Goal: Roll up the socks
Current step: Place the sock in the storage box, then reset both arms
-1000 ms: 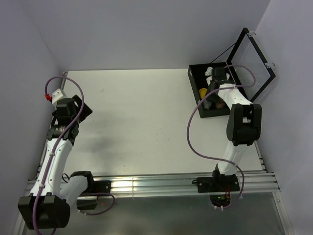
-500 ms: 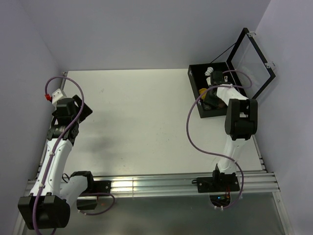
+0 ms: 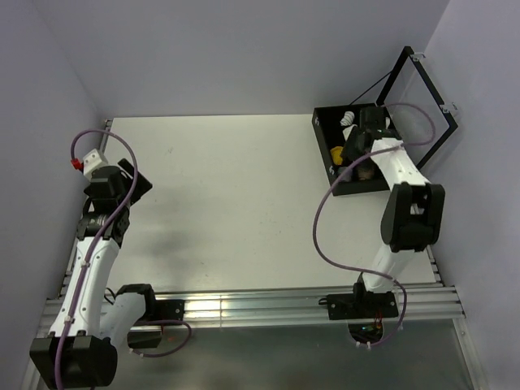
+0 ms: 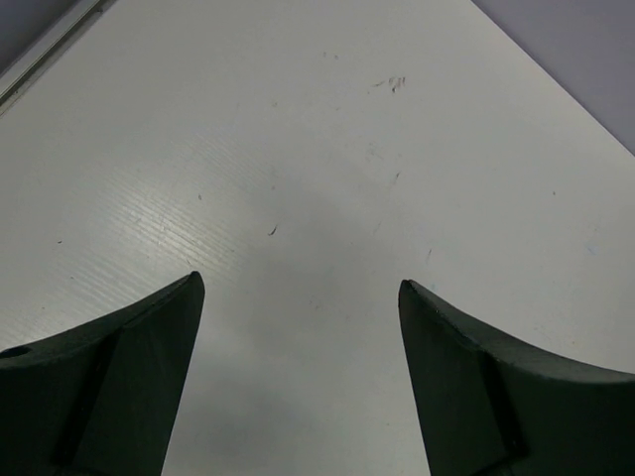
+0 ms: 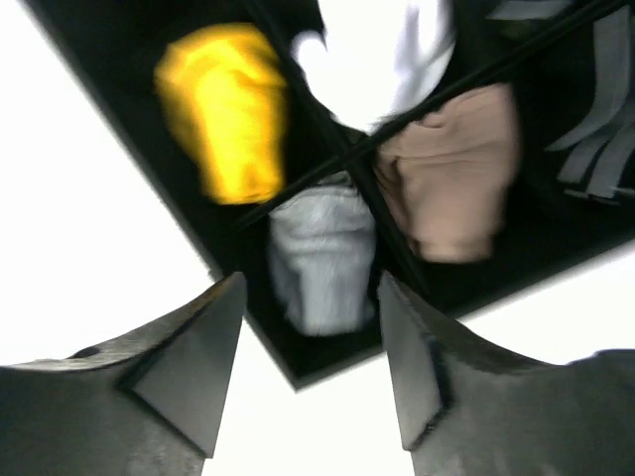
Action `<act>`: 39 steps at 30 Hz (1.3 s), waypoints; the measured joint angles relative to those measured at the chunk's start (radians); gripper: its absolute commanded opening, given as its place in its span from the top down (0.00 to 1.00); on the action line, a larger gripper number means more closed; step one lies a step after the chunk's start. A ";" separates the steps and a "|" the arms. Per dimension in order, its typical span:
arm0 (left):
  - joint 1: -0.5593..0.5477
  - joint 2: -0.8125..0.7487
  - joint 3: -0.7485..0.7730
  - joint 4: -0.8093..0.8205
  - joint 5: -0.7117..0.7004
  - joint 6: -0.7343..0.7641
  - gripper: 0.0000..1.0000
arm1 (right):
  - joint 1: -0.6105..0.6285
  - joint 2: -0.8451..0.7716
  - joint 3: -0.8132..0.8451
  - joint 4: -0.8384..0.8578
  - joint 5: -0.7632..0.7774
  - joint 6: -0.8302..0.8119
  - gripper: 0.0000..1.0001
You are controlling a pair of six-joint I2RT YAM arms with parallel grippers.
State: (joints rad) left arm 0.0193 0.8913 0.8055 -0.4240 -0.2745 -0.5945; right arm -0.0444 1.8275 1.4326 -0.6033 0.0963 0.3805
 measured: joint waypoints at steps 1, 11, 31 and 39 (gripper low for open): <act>0.000 -0.013 0.000 0.000 0.000 0.000 0.15 | 0.000 -0.056 0.000 -0.007 0.006 0.000 0.33; 0.000 -0.117 0.163 -0.100 -0.005 -0.003 0.06 | -0.002 -0.612 0.068 -0.114 0.085 0.001 0.17; -0.101 -0.401 0.622 -0.356 -0.233 0.089 0.00 | 0.076 -1.483 -0.037 -0.197 0.259 -0.093 0.00; -0.129 -0.478 0.573 -0.379 -0.335 0.100 0.01 | 0.195 -1.574 -0.118 -0.196 0.346 -0.127 0.00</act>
State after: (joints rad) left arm -0.1101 0.4133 1.3785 -0.8028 -0.6094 -0.4946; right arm 0.1501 0.2531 1.3144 -0.7994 0.4427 0.2535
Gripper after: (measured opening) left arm 0.995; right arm 0.997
